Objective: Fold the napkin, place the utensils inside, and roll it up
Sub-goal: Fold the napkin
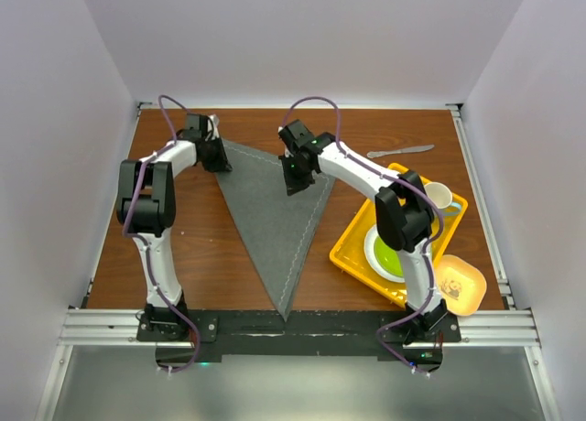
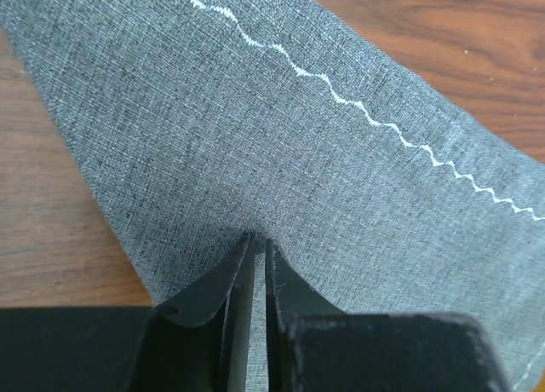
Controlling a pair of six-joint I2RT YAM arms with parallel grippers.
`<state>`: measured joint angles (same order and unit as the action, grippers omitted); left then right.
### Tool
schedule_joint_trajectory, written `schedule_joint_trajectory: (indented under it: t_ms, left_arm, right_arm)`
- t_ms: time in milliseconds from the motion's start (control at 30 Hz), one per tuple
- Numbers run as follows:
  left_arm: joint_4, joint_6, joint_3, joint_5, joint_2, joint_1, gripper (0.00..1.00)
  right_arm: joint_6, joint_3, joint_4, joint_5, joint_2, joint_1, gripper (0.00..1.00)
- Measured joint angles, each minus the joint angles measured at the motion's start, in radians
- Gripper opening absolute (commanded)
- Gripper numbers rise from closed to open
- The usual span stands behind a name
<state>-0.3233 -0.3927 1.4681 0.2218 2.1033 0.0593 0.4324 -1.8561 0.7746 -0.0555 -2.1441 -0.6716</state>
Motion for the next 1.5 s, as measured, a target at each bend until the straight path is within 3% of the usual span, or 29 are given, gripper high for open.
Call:
schedule_joint_trajectory:
  t_ms: [433,967,1367,1500]
  left_arm:
    - [0.045,0.049,-0.193,-0.055,-0.132,-0.042,0.14]
    - [-0.013,0.009,-0.438,-0.081,-0.343,-0.058,0.15]
    - [-0.045,0.04,-0.315,-0.127,-0.251,-0.226,0.15]
    - [-0.064,0.047,-0.269,-0.144,-0.225,-0.244,0.18]
  right_arm:
    - [0.001,0.014,0.001,0.021,-0.122,-0.017,0.0]
    - [-0.1,-0.126,-0.027,0.112,-0.208,0.003,0.0]
    - [-0.18,-0.301,-0.054,0.035,-0.311,0.014,0.0]
    - [-0.179,-0.374,-0.052,0.013,-0.346,0.014,0.04]
